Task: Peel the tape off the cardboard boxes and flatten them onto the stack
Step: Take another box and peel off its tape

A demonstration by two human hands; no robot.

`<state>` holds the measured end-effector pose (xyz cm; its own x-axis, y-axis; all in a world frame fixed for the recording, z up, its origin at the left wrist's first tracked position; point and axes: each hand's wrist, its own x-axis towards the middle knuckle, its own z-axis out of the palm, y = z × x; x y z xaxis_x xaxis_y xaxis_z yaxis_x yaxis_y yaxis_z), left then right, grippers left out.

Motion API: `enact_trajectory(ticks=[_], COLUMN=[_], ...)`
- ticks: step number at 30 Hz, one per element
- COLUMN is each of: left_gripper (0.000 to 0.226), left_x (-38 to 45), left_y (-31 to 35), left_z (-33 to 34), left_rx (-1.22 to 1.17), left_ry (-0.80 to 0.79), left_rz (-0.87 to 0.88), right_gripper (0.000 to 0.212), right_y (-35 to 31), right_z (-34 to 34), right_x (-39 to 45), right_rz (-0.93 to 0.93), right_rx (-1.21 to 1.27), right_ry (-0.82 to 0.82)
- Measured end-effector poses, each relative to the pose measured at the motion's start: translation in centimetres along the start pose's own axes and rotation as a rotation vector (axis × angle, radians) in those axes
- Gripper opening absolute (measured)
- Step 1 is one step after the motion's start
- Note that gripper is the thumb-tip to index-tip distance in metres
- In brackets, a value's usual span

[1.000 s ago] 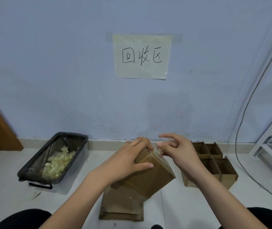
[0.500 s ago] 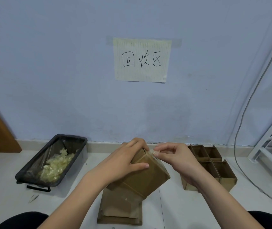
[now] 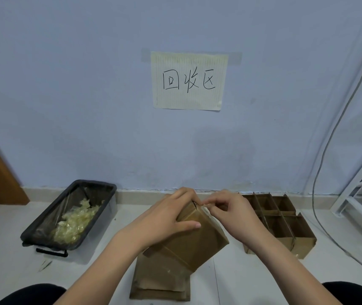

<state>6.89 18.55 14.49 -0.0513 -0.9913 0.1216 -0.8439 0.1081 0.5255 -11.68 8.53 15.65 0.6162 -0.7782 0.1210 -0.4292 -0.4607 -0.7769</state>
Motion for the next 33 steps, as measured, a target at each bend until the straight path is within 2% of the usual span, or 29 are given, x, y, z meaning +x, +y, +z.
enact_trajectory(ticks=[6, 9, 13, 17, 20, 24, 27, 30, 33], left_gripper=[0.040, 0.041, 0.042, 0.044, 0.046, 0.064, 0.081, 0.080, 0.076], left_x=[0.1, 0.0, -0.1, -0.1, -0.1, 0.0, 0.1, 0.2, 0.2], left_y=[0.2, -0.1, 0.0, 0.2, 0.0, -0.3, -0.5, -0.4, -0.4], left_z=[-0.1, -0.5, -0.7, -0.3, -0.3, -0.1, 0.3, 0.6, 0.6], left_rx=[-0.050, -0.077, -0.073, -0.005, 0.025, 0.029, 0.070, 0.101, 0.134], left_ry=[-0.020, -0.008, -0.004, -0.015, -0.013, -0.039, -0.069, -0.090, -0.108], left_rz=[-0.001, -0.025, -0.045, -0.034, -0.033, -0.017, -0.041, -0.041, -0.047], right_gripper=[0.010, 0.006, 0.011, 0.019, 0.017, 0.013, 0.020, 0.025, 0.012], right_y=[0.0, 0.1, 0.2, 0.1, 0.2, 0.1, 0.1, 0.3, 0.5], right_z=[-0.4, -1.3, -2.2, -1.7, -1.7, -1.6, -1.4, -1.0, -0.8], right_x=[0.2, 0.5, 0.3, 0.0, 0.1, 0.0, -0.2, 0.0, 0.3], right_rz=[-0.055, -0.022, 0.040, 0.082, 0.092, 0.072, -0.010, -0.088, -0.069], right_rx=[-0.092, -0.116, 0.030, 0.099, 0.101, 0.025, -0.058, -0.200, -0.332], right_ry=[-0.006, 0.043, 0.079, 0.029, -0.052, -0.043, -0.038, -0.094, -0.107])
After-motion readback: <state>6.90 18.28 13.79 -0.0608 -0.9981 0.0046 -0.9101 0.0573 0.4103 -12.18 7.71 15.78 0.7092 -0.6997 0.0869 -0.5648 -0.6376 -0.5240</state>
